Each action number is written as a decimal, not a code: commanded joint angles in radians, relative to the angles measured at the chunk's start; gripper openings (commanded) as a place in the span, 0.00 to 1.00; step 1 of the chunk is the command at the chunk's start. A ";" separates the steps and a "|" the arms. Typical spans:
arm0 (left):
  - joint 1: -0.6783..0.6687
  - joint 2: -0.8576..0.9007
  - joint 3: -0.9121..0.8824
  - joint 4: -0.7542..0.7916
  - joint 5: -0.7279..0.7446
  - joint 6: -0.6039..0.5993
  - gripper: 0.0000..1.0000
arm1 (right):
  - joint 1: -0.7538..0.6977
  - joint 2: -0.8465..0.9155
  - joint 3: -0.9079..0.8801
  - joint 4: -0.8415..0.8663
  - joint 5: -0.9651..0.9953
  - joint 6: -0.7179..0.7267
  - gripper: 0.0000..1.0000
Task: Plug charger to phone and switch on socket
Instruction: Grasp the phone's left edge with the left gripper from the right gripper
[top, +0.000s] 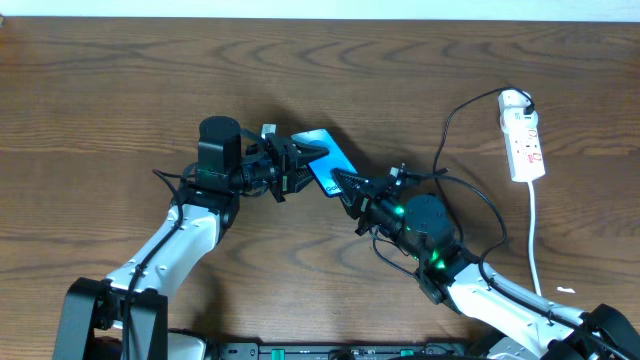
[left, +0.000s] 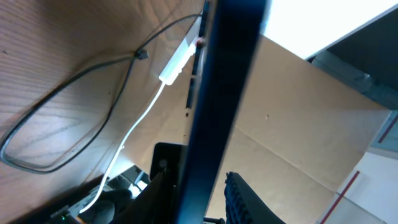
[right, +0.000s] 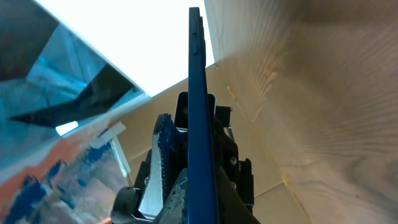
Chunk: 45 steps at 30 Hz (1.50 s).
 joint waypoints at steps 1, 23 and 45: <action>-0.011 -0.005 0.009 0.009 0.029 -0.013 0.28 | 0.010 0.001 0.008 0.016 -0.003 -0.082 0.01; -0.039 -0.005 0.009 0.009 0.016 -0.013 0.08 | 0.010 0.001 0.008 0.016 -0.012 -0.085 0.03; -0.008 -0.005 0.009 0.006 -0.090 0.272 0.07 | 0.009 0.000 0.008 -0.020 -0.142 -0.148 0.40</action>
